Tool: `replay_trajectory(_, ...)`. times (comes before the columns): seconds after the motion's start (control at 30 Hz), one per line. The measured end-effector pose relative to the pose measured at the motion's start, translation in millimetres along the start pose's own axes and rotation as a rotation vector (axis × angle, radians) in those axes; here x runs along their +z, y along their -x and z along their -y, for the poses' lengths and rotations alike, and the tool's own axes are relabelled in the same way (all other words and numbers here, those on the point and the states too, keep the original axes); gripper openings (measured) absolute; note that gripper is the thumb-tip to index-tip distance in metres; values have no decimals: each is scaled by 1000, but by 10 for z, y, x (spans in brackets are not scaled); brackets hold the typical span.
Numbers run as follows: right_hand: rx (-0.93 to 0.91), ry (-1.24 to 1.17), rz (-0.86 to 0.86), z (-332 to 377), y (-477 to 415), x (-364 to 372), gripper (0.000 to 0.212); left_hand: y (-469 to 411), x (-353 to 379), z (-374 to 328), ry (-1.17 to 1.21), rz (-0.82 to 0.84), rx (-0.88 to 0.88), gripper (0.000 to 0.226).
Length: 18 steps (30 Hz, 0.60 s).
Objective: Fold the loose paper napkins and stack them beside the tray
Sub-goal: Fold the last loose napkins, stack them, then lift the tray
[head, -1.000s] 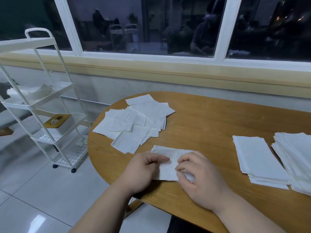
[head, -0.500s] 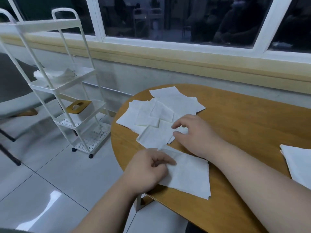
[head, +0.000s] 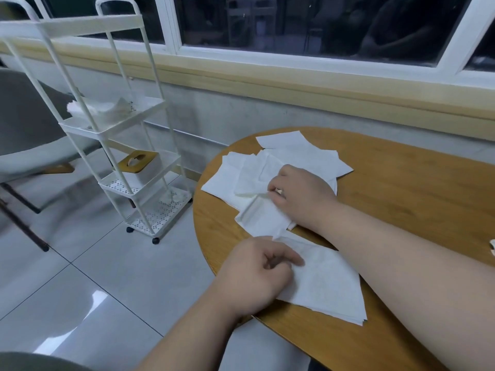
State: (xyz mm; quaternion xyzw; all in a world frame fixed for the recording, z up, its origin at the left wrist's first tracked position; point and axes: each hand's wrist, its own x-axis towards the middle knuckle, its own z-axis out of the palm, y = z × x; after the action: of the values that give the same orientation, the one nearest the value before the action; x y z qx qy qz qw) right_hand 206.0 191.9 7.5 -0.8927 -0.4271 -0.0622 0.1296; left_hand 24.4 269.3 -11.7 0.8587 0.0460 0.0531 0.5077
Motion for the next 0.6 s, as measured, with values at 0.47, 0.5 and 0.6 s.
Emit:
replay_trajectory(0.47, 563, -1162, -567, -236, 1749, -770, 16, -18, 51, -100, 21, -49, -122, 25)
replay_trajectory(0.5, 595, -1157, -575, -282, 1910, -775, 20, -31, 60, -139, 44, -69, -144, 23)
replay_trajectory(0.6, 660, -1169, -607, -368, 2267, -734, 32, -90, 178, -251, 146, -134, -186, 29)
